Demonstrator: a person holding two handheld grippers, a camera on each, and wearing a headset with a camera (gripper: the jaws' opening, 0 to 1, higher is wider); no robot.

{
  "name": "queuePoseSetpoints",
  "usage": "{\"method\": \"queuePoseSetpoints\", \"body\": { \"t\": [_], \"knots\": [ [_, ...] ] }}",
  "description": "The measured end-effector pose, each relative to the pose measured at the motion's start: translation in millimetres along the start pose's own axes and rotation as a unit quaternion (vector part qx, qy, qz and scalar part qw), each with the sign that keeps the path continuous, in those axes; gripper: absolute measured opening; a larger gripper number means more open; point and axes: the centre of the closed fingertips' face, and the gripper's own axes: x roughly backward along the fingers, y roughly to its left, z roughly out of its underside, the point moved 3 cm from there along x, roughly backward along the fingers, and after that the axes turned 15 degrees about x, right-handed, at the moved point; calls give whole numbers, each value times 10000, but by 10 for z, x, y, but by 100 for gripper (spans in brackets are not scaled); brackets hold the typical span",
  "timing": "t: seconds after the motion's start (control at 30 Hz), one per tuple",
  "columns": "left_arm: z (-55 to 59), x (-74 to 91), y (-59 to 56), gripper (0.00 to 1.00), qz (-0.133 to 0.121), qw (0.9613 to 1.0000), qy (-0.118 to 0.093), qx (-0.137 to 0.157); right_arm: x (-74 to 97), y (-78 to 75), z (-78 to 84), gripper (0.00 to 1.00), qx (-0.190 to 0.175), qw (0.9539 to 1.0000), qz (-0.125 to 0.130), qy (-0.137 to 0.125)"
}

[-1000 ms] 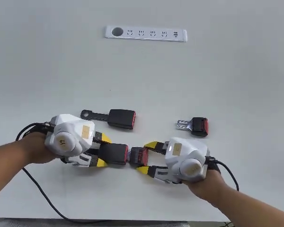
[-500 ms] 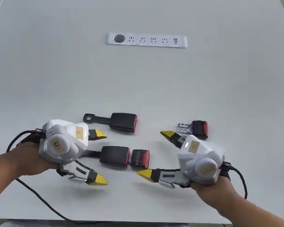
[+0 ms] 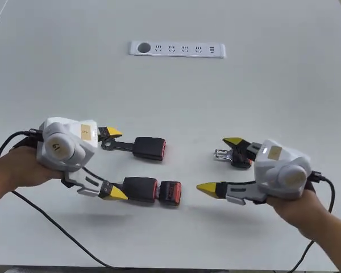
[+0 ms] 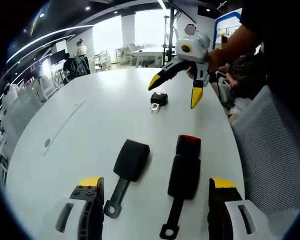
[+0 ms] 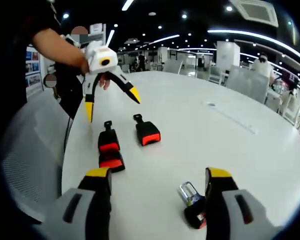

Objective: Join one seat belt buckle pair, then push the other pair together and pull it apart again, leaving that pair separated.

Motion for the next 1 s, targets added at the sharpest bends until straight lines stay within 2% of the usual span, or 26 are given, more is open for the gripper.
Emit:
{"method": "queuePoseSetpoints", "body": {
  "t": [0.07, 0.13, 0.2, 0.37, 0.47, 0.53, 0.63, 0.8, 0.87, 1.0],
  "knots": [
    [-59, -6, 77, 88, -1, 10000, -31, 6, 78, -129, 79, 76, 21, 9999, 8, 117],
    [-111, -30, 142, 88, 13, 10000, -37, -21, 167, -274, 106, 77, -186, 9998, 63, 15],
    [-149, -60, 203, 88, 8, 9999, 22, -161, 246, -406, 140, 76, -235, 9997, 120, -6],
    [-223, -170, 338, 87, 96, 9996, 86, -233, 347, -567, 265, 75, -199, 9996, 29, 222],
    [-209, -261, 398, 85, 153, 9994, 172, -261, 349, -572, 334, 74, -180, 9993, -135, 291],
    [-192, -322, 428, 81, 167, 9990, 256, -340, 328, -519, 417, 74, -86, 9981, -402, 457],
    [-162, -405, 453, 81, 226, 9985, 350, -366, 281, -452, 499, 74, -83, 9963, -671, 540],
    [-52, -538, 530, 79, 284, 9977, 538, -299, 196, -396, 620, 72, -73, 9929, -971, 684],
    [-25, -593, 549, 77, 310, 9976, 556, -287, 168, -375, 686, 70, -33, 9908, -1094, 794],
    [-9, -668, 563, 72, 391, 9973, 576, -250, 126, -357, 711, 69, -81, 9893, -1213, 802]
  ]
}}
